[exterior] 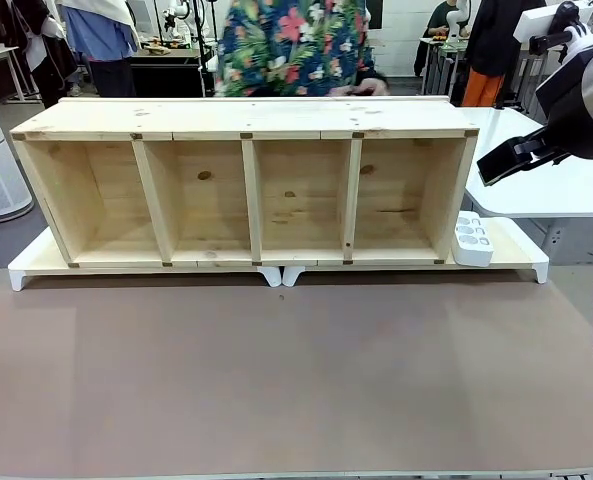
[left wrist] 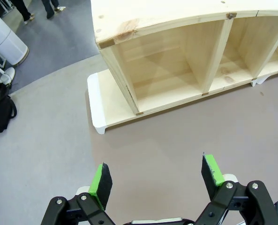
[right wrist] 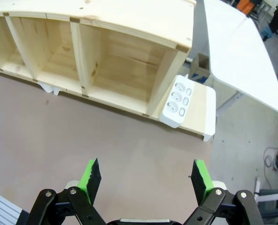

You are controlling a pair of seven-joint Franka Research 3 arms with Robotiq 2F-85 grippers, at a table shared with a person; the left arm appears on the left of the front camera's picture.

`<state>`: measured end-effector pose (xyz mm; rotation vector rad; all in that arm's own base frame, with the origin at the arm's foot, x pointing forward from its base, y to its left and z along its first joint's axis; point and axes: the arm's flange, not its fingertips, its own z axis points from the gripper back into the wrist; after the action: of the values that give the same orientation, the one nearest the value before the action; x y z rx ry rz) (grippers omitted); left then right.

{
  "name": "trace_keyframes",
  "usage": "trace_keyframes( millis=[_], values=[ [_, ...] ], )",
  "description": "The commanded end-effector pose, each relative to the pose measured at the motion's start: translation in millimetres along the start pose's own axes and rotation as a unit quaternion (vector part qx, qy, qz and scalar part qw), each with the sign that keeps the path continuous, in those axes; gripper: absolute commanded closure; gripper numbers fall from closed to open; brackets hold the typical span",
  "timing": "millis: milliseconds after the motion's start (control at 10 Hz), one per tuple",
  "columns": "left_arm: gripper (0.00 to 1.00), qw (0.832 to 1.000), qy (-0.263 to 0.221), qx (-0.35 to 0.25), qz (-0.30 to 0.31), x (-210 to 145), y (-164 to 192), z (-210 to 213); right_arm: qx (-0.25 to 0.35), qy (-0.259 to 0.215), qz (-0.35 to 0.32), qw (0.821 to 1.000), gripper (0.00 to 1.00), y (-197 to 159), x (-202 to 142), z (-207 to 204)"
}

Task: Perform cable management.
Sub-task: When the cord part of the Power Cable appears at the lower middle area of the table and stops, grasp the cord part of the Power Cable.

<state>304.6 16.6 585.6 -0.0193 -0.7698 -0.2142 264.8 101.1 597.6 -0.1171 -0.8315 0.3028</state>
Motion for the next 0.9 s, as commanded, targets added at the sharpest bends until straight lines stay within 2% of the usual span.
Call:
trace_keyframes(
  millis=[0, 800],
  values=[
    [0.00, 1.000, 0.003, -0.001, 0.002, -0.8, 0.8, -0.3, 0.000, 0.001, -0.001, 1.000, 0.00, -0.3, -0.1, -0.7],
    [0.00, 1.000, 0.003, -0.001, 0.002, -0.8, 0.8, -0.3, 0.000, 0.001, -0.001, 1.000, 0.00, -0.3, -0.1, -0.7]
  ],
)
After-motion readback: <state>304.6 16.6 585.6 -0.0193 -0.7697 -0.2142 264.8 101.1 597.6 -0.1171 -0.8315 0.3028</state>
